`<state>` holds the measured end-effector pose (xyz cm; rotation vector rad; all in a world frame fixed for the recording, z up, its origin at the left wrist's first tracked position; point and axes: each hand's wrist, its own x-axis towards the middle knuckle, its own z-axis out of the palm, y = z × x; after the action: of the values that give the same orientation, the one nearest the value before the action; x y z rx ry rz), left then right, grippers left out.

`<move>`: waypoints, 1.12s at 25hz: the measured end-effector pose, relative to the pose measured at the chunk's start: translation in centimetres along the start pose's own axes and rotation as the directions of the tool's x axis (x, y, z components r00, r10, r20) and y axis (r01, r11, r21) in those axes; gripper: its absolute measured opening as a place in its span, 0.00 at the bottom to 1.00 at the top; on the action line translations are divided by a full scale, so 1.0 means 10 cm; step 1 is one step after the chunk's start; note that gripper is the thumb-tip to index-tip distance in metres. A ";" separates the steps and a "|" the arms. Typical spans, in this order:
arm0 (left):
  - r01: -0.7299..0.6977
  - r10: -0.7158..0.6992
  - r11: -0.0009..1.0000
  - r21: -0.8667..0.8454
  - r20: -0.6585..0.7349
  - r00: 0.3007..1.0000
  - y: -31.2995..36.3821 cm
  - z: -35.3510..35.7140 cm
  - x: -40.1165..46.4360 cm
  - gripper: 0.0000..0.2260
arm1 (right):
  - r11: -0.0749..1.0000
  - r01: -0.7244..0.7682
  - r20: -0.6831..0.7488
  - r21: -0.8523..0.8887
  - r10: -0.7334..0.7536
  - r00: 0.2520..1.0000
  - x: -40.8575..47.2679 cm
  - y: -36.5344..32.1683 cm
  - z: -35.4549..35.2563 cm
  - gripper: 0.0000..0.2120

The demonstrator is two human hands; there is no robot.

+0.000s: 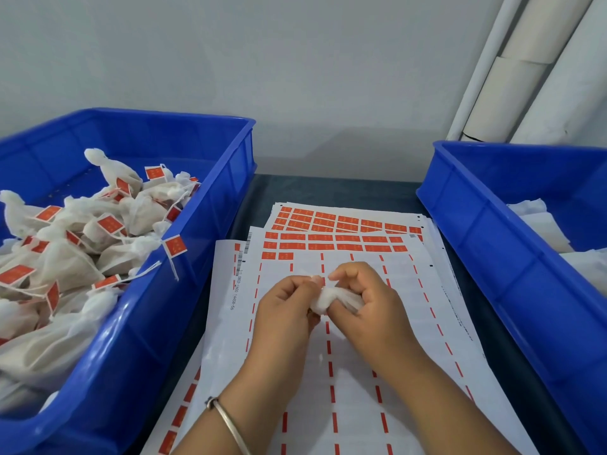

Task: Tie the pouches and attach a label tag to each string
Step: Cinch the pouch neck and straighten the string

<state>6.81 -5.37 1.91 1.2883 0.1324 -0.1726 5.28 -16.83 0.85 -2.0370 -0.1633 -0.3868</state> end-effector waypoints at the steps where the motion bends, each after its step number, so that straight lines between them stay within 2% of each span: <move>1: 0.040 -0.040 0.997 -0.063 0.013 0.999 0.01 0.00 0.01 0.14 | 1.000 0.021 -0.009 -0.017 -0.021 1.000 0.00 0.01 0.00 0.16; 5: 0.185 -0.179 0.949 -0.255 0.046 0.983 0.01 -0.04 0.04 0.15 | 0.991 0.080 -0.015 -0.105 -0.082 0.997 0.01 0.04 0.02 0.12; 7: 0.227 -0.216 0.936 -0.269 0.067 0.974 0.00 -0.04 0.06 0.15 | 0.989 0.075 -0.008 -0.125 -0.077 0.997 0.01 0.05 0.03 0.11; 10: 0.182 -0.174 0.961 -0.209 0.057 0.983 0.01 -0.04 0.09 0.13 | 0.993 0.020 -0.011 -0.119 -0.021 1.000 0.03 0.05 0.01 0.11; 12: 0.113 -0.109 0.988 -0.103 0.047 0.993 0.01 -0.03 0.09 0.10 | 0.992 -0.071 -0.041 -0.100 0.067 0.997 0.07 0.06 -0.02 0.11; 13: 0.062 -0.063 0.997 0.035 0.048 0.997 0.00 -0.02 0.08 0.12 | 0.989 -0.117 -0.051 -0.088 0.113 0.992 0.08 0.06 -0.03 0.10; 14: 0.005 -0.015 0.983 0.185 0.053 0.998 -0.01 -0.01 0.06 0.14 | 0.985 -0.158 -0.050 -0.066 0.155 0.987 0.08 0.06 -0.04 0.09; 16: -0.097 0.085 0.936 0.340 0.049 0.995 -0.03 0.01 0.03 0.15 | 0.967 -0.252 -0.002 0.031 0.252 0.968 0.09 0.05 -0.03 0.05; 19: -0.160 0.170 0.924 0.346 0.003 0.985 -0.02 -0.01 0.04 0.13 | 0.886 -0.424 0.122 0.186 0.408 0.905 0.09 0.02 -0.01 0.06; 22: -0.188 0.209 0.926 0.326 -0.031 0.977 0.00 -0.05 0.09 0.10 | 0.739 -0.569 0.249 0.361 0.512 0.822 0.11 0.02 -0.04 0.06; 25: -0.203 0.229 0.917 0.343 -0.039 0.973 -0.01 -0.09 0.12 0.09 | 0.588 -0.626 0.424 0.512 0.461 0.779 0.10 0.01 -0.10 0.07; 28: -0.303 0.325 0.832 0.466 0.033 0.945 -0.02 -0.10 0.09 0.15 | 0.478 -0.636 0.496 0.606 0.398 0.771 0.09 0.00 -0.13 0.10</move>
<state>7.64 -4.56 1.26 1.7772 -0.0915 0.1214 5.91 -18.08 1.72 -1.1779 0.1307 0.3607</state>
